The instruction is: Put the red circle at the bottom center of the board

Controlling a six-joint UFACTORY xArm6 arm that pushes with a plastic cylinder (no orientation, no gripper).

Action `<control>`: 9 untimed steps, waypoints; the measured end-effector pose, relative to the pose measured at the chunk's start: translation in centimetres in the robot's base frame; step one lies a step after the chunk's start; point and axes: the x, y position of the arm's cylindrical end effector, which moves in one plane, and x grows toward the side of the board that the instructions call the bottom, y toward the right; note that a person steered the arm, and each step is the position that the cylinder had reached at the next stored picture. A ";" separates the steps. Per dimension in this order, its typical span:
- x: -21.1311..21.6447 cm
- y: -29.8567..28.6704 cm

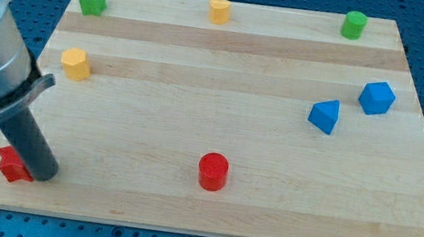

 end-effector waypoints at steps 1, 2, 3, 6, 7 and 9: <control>0.0 -0.4; -1.6 1.6; -3.3 4.2; -5.5 11.7; -5.6 16.6; -5.6 22.8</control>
